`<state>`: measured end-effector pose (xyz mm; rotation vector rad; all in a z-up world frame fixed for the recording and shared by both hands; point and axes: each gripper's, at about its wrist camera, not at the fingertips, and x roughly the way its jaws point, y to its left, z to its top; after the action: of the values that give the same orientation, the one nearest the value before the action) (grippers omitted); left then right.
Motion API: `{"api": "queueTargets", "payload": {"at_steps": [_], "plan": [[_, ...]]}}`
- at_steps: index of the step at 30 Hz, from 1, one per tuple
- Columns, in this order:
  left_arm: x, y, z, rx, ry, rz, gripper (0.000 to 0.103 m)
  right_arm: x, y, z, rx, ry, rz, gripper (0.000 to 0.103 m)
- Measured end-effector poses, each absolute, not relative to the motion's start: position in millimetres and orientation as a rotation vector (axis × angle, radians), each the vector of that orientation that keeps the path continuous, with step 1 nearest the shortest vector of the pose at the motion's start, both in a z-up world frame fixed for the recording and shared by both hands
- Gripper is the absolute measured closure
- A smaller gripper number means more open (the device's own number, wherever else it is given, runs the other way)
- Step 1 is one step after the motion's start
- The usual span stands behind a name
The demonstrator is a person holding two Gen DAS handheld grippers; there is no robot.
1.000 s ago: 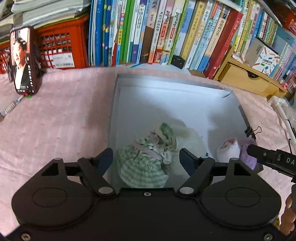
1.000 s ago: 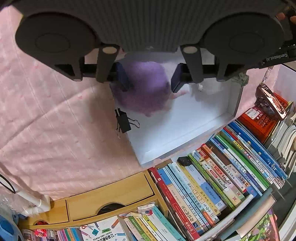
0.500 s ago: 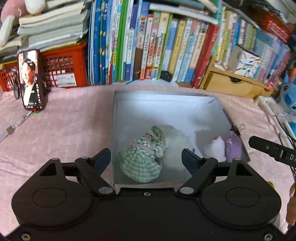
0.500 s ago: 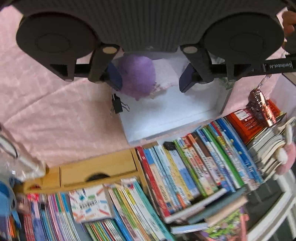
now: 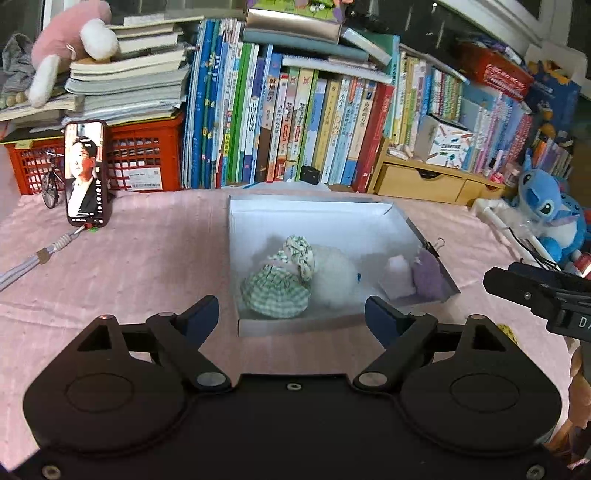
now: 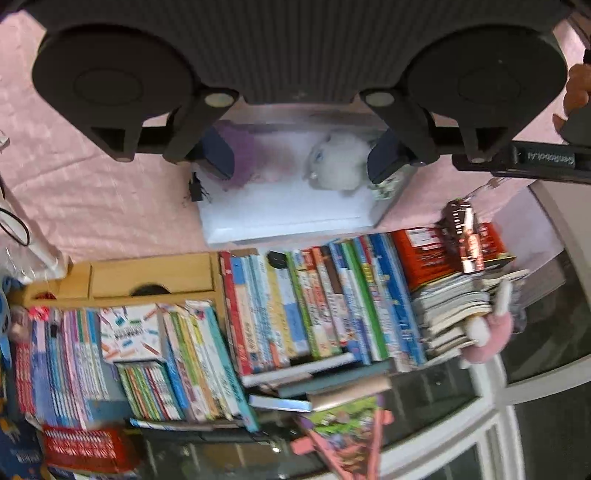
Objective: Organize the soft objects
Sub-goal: 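Withdraw both tools from the box toward the remaining soft items on the table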
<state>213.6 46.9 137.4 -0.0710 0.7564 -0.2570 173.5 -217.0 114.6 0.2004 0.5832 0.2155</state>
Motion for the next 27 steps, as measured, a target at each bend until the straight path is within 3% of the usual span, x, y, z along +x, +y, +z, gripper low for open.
{"api": "queueTargets", "payload": {"at_steps": [11, 27], "plan": [[149.3, 75.8, 124.1, -0.107, 0.700, -0.281, 0.015, 107.2, -184.3, 117.7, 0.019, 0.426, 0.277, 0.009], [87.5, 104.2, 111.3, -0.032, 0.578, -0.200, 0.011, 65.2, -147.8, 102.1, -0.163, 0.385, 0.371, 0.002]]}}
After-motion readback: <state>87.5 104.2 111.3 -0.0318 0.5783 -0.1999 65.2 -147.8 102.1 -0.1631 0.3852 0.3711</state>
